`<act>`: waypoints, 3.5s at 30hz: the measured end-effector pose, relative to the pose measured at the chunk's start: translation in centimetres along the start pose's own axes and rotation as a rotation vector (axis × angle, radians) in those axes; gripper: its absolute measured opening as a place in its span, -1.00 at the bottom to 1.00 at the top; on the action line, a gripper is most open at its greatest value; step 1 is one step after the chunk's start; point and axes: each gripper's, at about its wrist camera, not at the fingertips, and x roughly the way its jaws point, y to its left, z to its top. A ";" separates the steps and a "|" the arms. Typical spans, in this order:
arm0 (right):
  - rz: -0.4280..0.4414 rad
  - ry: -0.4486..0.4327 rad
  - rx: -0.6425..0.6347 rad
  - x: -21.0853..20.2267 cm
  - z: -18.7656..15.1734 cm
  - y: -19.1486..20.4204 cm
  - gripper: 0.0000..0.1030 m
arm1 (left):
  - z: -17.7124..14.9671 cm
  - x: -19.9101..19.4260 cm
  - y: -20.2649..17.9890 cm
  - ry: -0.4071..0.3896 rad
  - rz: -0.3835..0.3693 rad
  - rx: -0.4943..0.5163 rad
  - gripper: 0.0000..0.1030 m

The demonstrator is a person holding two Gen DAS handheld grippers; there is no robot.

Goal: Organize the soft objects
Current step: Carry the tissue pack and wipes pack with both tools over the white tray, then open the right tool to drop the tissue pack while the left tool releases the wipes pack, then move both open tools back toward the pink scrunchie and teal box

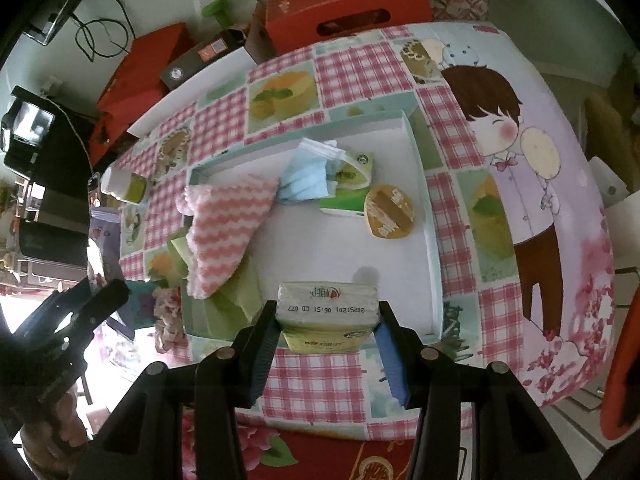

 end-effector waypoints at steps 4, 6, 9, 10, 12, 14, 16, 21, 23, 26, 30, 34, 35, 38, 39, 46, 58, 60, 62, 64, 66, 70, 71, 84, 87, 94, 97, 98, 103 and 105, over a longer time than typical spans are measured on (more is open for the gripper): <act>-0.007 0.015 0.006 1.2 0.2 -0.5 -0.03 | -0.2 1.2 -0.3 0.028 0.001 0.002 -0.10; -0.011 0.025 0.010 1.7 0.3 -0.8 -0.02 | -0.3 1.8 -0.5 0.040 -0.001 0.002 -0.10; -0.021 0.038 0.015 2.6 0.4 -1.2 -0.03 | -0.4 2.6 -0.7 0.054 0.001 0.005 -0.10; -0.023 0.042 0.017 2.9 0.4 -1.3 -0.02 | -0.3 2.9 -0.7 0.059 0.002 0.005 -0.10; -0.028 0.051 0.020 3.5 0.6 -1.6 -0.03 | -0.3 3.5 -0.7 0.071 0.005 0.004 -0.10; -0.033 0.059 0.023 4.0 0.7 -1.7 -0.03 | -0.3 4.0 -0.7 0.081 0.006 0.003 -0.10; -0.036 0.070 0.026 4.6 0.8 -1.9 -0.02 | -0.4 4.8 -0.7 0.094 0.006 0.004 -0.10; -0.046 0.100 0.030 6.2 1.2 -2.2 -0.02 | -0.5 6.1 -1.0 0.116 0.006 0.013 -0.10; -0.051 0.109 0.030 6.7 1.4 -2.3 -0.02 | -0.6 6.7 -1.1 0.124 0.006 0.016 -0.10; -0.048 0.116 0.031 7.3 1.8 -2.4 -0.03 | -0.6 7.5 -1.1 0.136 0.004 0.018 -0.10; -0.048 0.119 0.034 7.8 2.4 -2.4 -0.03 | -0.6 8.5 -1.2 0.150 0.003 0.020 -0.10; -0.055 0.124 0.034 8.3 2.9 -2.4 -0.03 | -0.5 9.2 -1.5 0.156 0.001 0.025 -0.10; -0.057 0.125 0.034 8.5 3.0 -2.4 -0.03 | -0.4 9.3 -1.5 0.159 0.001 0.027 -0.10; -0.065 0.130 0.033 8.9 3.3 -2.3 -0.02 | -0.4 9.7 -1.6 0.163 -0.003 0.033 -0.10; -0.069 0.132 0.034 9.0 3.4 -2.2 -0.02 | -0.4 9.8 -1.7 0.164 -0.005 0.033 -0.10; -0.114 0.163 0.030 10.4 4.2 -2.1 0.48 | -0.2 10.5 -2.0 0.175 -0.022 0.048 -0.01; -0.161 0.099 0.004 9.8 3.4 -1.8 1.00 | -0.2 9.3 -1.5 0.147 -0.028 0.041 0.26; -0.160 0.065 -0.007 8.8 3.0 -1.7 1.00 | -0.1 8.9 -1.0 0.121 -0.008 0.027 0.75; -0.163 0.041 -0.012 8.1 2.8 -1.5 1.00 | -0.1 8.5 -0.7 0.096 0.014 0.022 0.75; -0.173 0.019 -0.014 7.5 2.6 -1.4 1.00 | -0.2 8.1 -0.3 0.082 0.023 0.014 0.75; -0.180 0.003 -0.017 7.0 2.4 -1.2 1.00 | -0.3 7.7 0.1 0.070 0.017 0.003 0.75; -0.163 -0.035 -0.022 5.9 1.6 -0.4 1.00 | -0.7 7.1 0.8 0.045 0.012 -0.009 0.76; -0.154 -0.046 -0.022 5.7 1.4 -0.2 1.00 | -0.9 6.9 1.0 0.043 0.011 -0.012 0.76; -0.121 -0.257 -0.074 4.6 -2.4 3.0 1.00 | -3.4 5.3 3.2 -0.044 0.060 -0.006 0.76; -0.113 -0.296 -0.070 4.0 -3.2 3.3 1.00 | -4.0 5.0 3.7 -0.061 0.071 -0.010 0.76; -0.098 -0.332 -0.047 3.7 -4.5 3.9 1.00 | -4.7 4.6 4.7 -0.086 0.079 -0.035 0.76; -0.110 -0.348 -0.034 3.7 -5.0 3.8 1.00 | -5.1 4.6 5.0 -0.096 0.082 -0.052 0.76; -0.112 -0.351 -0.029 3.7 -5.2 3.8 1.00 | -5.2 4.7 5.2 -0.095 0.085 -0.056 0.76; -0.161 -0.359 -0.012 3.5 -6.0 3.8 1.00 | -5.5 5.7 5.5 -0.064 0.085 -0.065 0.76; -0.167 -0.349 -0.010 3.7 -6.2 3.9 1.00 | -5.6 6.3 5.8 -0.051 0.098 -0.066 0.76</act>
